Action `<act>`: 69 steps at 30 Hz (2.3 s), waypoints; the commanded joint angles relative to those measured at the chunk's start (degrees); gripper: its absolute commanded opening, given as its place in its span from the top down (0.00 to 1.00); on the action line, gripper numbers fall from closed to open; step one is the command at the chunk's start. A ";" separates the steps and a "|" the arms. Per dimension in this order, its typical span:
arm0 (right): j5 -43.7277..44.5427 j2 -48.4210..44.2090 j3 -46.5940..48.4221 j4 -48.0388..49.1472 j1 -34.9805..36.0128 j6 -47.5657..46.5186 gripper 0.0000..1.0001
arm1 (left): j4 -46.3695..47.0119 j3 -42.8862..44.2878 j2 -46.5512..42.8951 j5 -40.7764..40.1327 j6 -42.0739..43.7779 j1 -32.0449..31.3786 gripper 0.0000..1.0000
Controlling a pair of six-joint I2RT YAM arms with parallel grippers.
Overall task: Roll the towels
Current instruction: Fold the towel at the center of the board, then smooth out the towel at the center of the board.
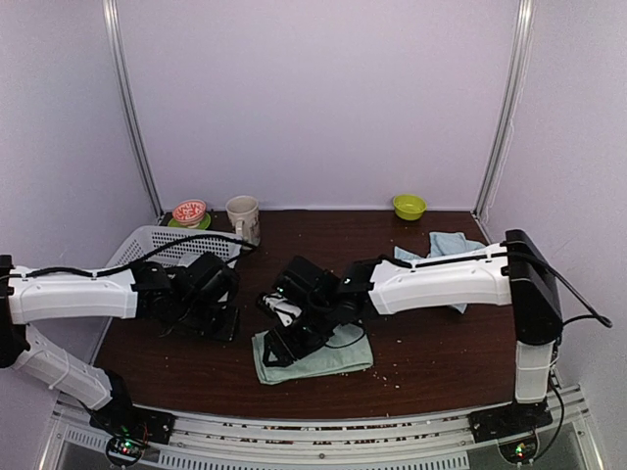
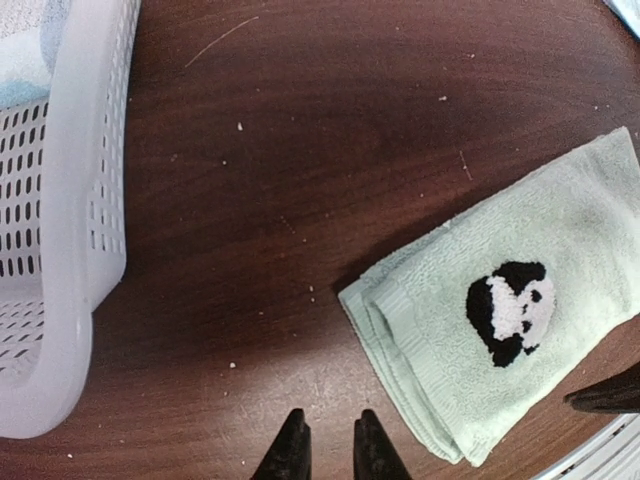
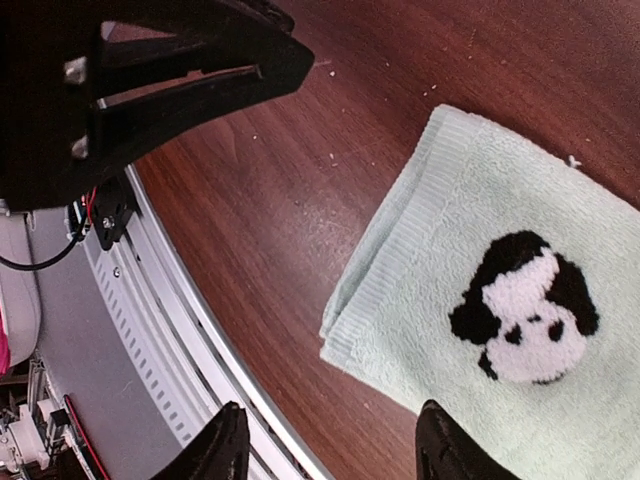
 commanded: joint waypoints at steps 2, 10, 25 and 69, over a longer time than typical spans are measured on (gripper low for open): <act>7.95 -13.97 -12.00 0.33 -2.94 1.36 0.45 | 0.62 1.80 -1.93 2.20 2.29 0.16 0.84; 8.79 -27.81 -33.81 13.07 -13.49 7.63 0.50 | 5.72 13.42 12.15 13.48 8.99 -4.40 0.92; 7.24 -19.90 -41.49 16.19 -10.63 11.77 0.63 | 11.07 4.91 23.73 22.07 8.58 -6.22 1.00; 0.36 -15.58 -30.41 14.85 -25.91 10.70 0.60 | 4.11 4.78 15.72 18.19 9.54 -7.20 0.77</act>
